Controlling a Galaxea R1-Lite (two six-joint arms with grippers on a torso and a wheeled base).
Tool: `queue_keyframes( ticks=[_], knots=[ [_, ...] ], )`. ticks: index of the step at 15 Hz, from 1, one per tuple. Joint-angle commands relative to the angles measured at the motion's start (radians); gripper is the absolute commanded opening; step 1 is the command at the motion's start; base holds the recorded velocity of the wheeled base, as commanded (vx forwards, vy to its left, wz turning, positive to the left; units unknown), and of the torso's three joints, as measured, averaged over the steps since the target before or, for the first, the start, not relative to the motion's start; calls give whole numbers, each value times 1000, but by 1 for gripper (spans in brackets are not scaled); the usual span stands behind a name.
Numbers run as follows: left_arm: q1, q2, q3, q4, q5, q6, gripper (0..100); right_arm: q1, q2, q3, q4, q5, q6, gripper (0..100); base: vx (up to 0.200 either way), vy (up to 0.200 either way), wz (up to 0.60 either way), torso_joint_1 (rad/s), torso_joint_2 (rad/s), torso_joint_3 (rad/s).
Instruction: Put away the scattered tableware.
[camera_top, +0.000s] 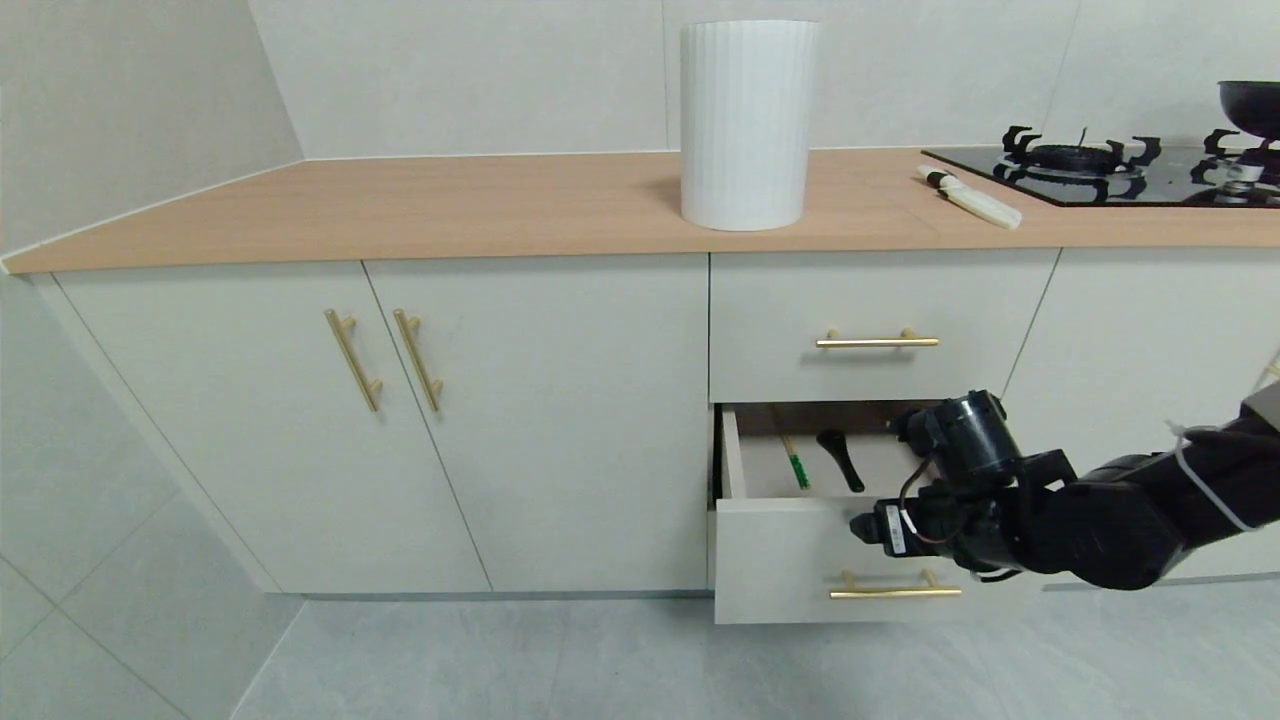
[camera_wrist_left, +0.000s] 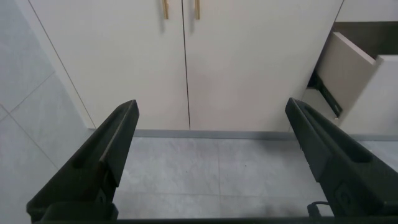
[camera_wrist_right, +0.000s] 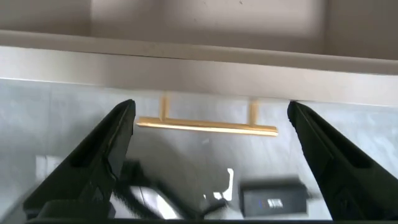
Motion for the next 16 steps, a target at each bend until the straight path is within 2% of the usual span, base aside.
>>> queue_keyframes(
  ticks=[1,5,11,13,16],
  knots=[
    [0,0,0,0,1,0,100,-15,95,-76,-27,1,-9,100,0,0,0,0,0,0],
    [0,0,0,0,1,0,100,-47,186,-164,-139,4,-58,100,0,0,0,0,0,0],
    [0,0,0,0,1,0,100,-86,388,-193,-534,-1,-110,100,0,0,0,0,0,0],
    [0,0,0,0,1,0,100,-98,425,-219,-601,-1,-110,100,0,0,0,0,0,0],
    [0,0,0,0,1,0,100,-112,445,-250,-620,-2,-106,100,0,0,0,0,0,0]
  ],
)
